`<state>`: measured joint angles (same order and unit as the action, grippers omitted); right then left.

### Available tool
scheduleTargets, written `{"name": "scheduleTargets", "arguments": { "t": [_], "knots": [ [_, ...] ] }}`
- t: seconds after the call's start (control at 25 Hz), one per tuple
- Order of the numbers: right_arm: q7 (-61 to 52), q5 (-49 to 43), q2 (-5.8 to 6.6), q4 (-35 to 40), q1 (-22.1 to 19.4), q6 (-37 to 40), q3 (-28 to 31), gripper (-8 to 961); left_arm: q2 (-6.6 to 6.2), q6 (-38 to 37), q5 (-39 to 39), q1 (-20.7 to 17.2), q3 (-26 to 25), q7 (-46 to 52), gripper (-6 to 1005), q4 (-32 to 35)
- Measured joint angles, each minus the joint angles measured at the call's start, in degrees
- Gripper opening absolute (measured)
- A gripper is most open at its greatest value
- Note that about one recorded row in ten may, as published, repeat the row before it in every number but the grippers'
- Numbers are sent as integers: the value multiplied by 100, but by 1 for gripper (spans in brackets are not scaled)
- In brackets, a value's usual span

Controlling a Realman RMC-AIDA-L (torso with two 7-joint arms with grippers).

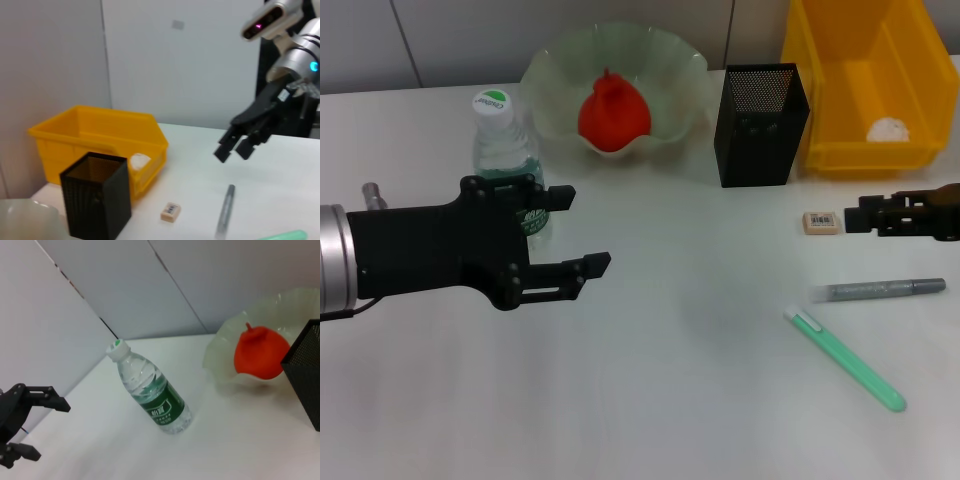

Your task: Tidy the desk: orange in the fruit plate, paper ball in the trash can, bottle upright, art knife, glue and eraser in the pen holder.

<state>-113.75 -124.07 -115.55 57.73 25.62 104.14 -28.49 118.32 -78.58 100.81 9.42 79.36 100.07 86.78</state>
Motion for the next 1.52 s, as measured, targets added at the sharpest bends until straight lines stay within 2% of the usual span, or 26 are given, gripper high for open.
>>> {"name": "scheduleTargets", "arguments": {
  "t": [0.24, 0.4, 0.56, 0.72, 0.92, 1.2, 1.52],
  "knots": [
    [-863, -85, -43, 486, 90, -263, -862, 574, -1, -293, -77, 407, -315, -141, 743, -613],
    [-1344, -351, -75, 711, 209, -392, -1190, 574, 0, -519, -282, 602, -591, -271, 743, -1008],
    [-2460, -1174, -218, 1079, 574, -620, -1351, 574, 5, -599, -376, 626, -716, -327, 742, -1105],
    [-2937, -1553, -282, 1233, 783, -726, -1500, 574, 8, -608, -455, 579, -746, -387, 742, -1111],
    [-3417, -1959, -286, 1248, 927, -1153, -1851, 574, 15, -578, -466, 500, -783, -481, 742, -1132],
    [-3773, -2301, -293, 1298, 1148, -1349, -2410, 573, 16, -578, -472, 500, -899, -620, 741, -1277],
    [-3706, -2600, -280, 1517, 1259, -981, -3041, 573, 9, -557, -487, 603, -1174, -699, 741, -1530]
  ]
}}
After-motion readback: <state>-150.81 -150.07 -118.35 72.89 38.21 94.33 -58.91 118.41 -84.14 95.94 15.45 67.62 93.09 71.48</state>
